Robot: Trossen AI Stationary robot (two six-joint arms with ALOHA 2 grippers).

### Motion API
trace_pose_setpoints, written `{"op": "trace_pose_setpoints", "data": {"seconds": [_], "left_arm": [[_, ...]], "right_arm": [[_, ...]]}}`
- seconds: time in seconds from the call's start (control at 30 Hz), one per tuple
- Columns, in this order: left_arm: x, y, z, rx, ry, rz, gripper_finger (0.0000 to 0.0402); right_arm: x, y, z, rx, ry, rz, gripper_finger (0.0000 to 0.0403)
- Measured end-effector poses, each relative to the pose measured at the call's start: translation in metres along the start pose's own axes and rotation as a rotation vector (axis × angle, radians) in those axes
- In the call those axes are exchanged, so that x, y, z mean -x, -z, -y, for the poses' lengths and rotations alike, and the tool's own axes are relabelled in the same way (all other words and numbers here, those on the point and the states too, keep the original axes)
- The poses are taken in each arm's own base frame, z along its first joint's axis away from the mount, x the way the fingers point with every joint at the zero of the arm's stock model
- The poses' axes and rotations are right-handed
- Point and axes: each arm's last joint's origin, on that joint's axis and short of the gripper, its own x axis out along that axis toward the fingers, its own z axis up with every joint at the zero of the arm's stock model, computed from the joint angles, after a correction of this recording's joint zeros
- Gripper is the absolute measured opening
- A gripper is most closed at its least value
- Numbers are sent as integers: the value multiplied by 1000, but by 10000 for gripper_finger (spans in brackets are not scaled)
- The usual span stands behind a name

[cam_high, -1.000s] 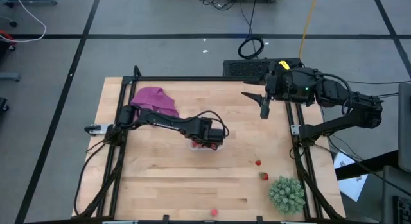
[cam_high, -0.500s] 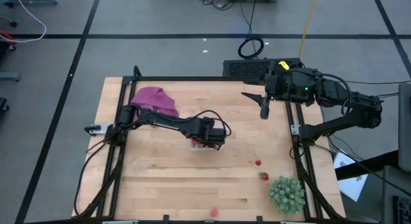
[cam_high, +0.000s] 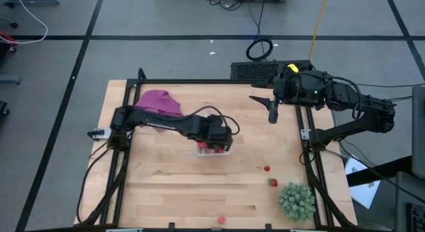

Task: Pick and placing Produce into tupperware
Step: Put the pink peach into the transparent bin

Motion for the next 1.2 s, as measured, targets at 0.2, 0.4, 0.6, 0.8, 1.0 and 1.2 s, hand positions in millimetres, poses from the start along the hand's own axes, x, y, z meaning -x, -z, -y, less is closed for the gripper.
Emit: {"op": "trace_pose_setpoints", "data": {"seconds": [0.2, 0.4, 0.6, 0.8, 1.0, 1.2], "left_arm": [[41, 33, 19, -35, 142, 28, 310], [57, 98, 56, -97, 324, 57, 310], [57, 130, 71, -152, 373, 97, 310], [58, 141, 64, -285, 297, 86, 310], [57, 160, 68, -344, 354, -42, 310], [59, 186, 76, -195, 423, -143, 310]], "right_arm": [[0, 2, 0, 24, -5, -25, 165], [1, 1, 0, 10, -2, -10, 165], [1, 1, 0, -69, -1, -4, 165], [-1, 5, -1, -58, -9, -47, 165], [-1, 7, -2, 9, -15, -75, 165], [-1, 5, 0, 1, -4, -51, 165]]}}
